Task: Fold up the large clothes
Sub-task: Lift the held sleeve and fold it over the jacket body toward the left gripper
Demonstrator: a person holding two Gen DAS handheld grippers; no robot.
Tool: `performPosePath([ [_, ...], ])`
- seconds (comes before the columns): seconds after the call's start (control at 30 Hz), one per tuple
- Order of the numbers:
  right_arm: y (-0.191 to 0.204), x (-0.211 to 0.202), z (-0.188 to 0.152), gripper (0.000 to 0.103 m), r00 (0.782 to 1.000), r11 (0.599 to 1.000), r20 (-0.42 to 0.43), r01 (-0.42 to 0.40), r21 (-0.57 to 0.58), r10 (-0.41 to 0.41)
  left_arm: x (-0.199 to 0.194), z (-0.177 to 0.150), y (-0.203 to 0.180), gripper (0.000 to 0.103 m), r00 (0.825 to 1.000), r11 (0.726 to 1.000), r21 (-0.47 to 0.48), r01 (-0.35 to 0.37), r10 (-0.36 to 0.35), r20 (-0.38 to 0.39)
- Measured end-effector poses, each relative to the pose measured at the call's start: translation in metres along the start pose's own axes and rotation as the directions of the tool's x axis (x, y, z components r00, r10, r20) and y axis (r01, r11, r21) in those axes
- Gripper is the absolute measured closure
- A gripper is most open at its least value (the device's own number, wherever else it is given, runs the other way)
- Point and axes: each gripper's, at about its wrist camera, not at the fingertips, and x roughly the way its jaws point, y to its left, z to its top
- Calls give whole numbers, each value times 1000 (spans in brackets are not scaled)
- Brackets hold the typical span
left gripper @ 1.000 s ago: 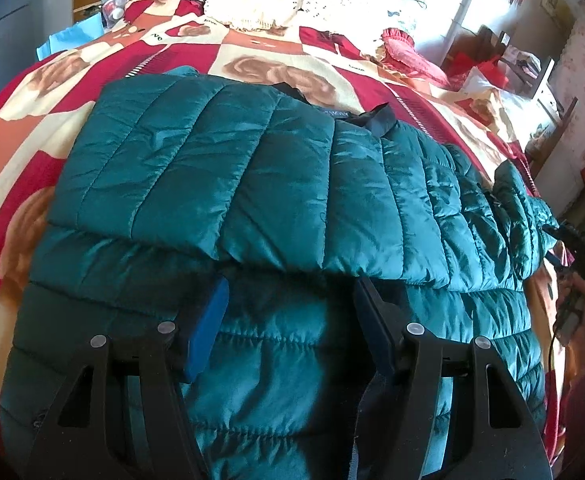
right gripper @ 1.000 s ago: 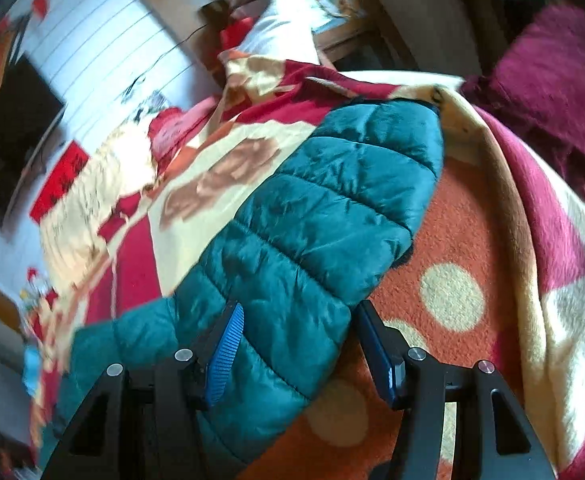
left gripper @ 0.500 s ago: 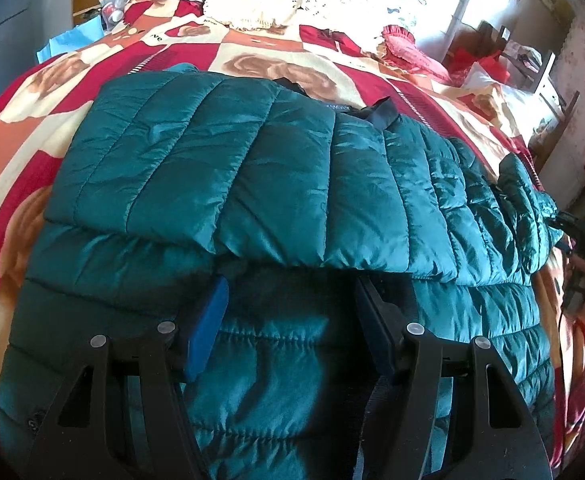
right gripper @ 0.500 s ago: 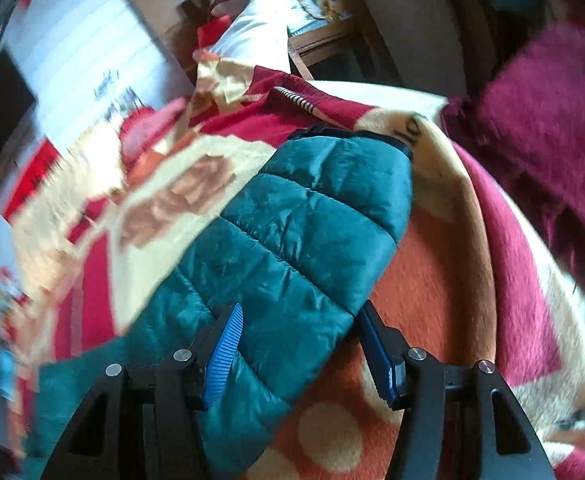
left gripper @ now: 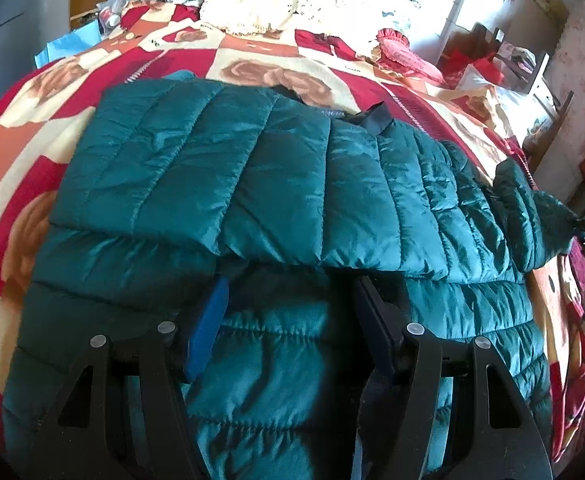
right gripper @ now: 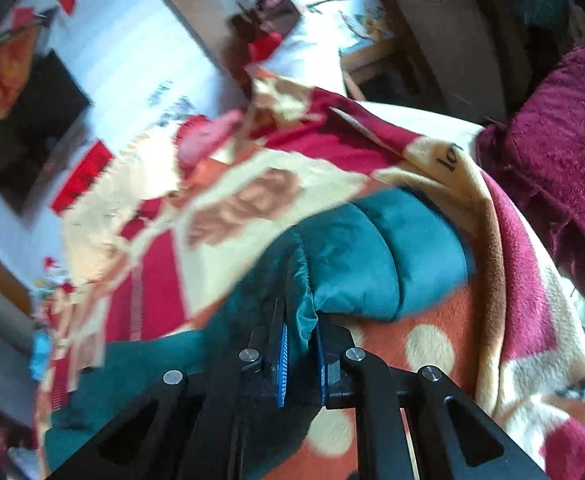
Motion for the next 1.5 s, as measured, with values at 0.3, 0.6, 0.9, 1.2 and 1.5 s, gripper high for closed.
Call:
performPosePath([
  [0.3, 68, -67, -31, 93, 974, 970, -8, -224, -92, 224, -37, 8, 20, 39, 999, 1000, -16, -13, 13, 49],
  [0.6, 166, -95, -78, 93, 915, 891, -99, -403, -209, 390, -59, 2, 53, 39, 997, 996, -84, -41, 46, 61],
  [0.9, 269, -66, -153, 93, 829, 785, -315, -547, -291, 461, -72, 1, 87, 39, 995, 985, -170, -29, 43, 84],
  [1.2, 342, 3, -263, 93, 784, 745, -503, -569, -347, 365, -68, -5, 109, 39, 996, 979, -201, -43, 56, 62],
  [1.5, 347, 3, -281, 46, 786, 728, -545, -551, -407, 291, -72, -4, 115, 39, 997, 971, -237, -10, 27, 69],
])
